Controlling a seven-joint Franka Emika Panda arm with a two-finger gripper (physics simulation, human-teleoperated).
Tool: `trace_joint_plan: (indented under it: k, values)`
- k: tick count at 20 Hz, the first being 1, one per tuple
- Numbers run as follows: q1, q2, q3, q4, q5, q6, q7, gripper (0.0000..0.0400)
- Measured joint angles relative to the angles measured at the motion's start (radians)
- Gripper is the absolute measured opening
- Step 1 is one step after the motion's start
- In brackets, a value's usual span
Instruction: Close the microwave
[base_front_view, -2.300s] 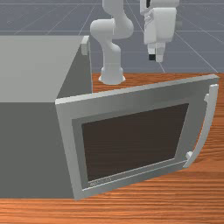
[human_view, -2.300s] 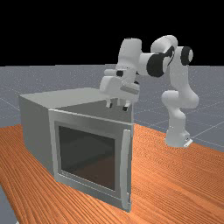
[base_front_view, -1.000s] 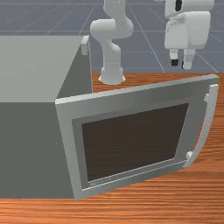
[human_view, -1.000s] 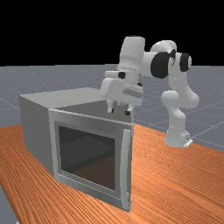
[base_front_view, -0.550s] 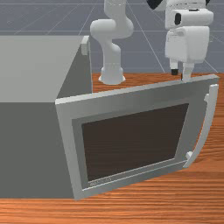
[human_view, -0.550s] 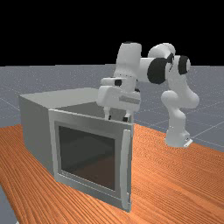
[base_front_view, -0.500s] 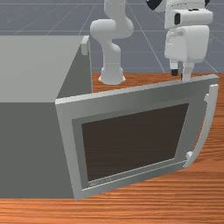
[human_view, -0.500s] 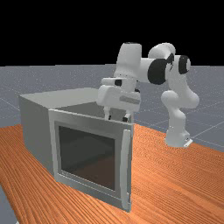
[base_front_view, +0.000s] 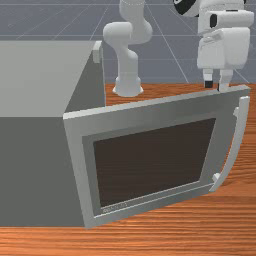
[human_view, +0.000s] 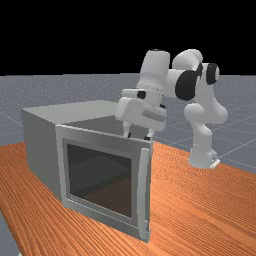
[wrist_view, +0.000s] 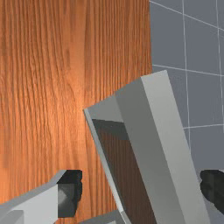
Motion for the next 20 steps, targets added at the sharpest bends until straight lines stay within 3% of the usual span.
trace_joint_plan:
  k: [2, 5, 6, 14, 15, 18, 19, 20]
  values:
    - [0.004, -0.009, 0.003, -0.019, -0.005, 0.029, -0.008, 0.04]
    - [0.01, 0.003, 0.0, 0.033, -0.014, -0.034, -0.01, 0.04]
    - [0.005, -0.012, 0.003, 0.008, -0.005, 0.0, -0.01, 0.04]
    - [0.008, 0.07, 0.0, 0.154, -0.007, -0.079, -0.022, 0.04]
    - [0.003, 0.125, 0.01, 0.255, 0.016, -0.177, -0.035, 0.04]
    - [0.001, 0.163, 0.013, 0.256, 0.022, -0.175, -0.036, 0.04]
    - [0.005, 0.245, 0.013, 0.39, 0.028, -0.252, -0.039, 0.04]
    - [0.0, 0.098, 0.004, 0.071, 0.003, 0.007, -0.02, 0.04]
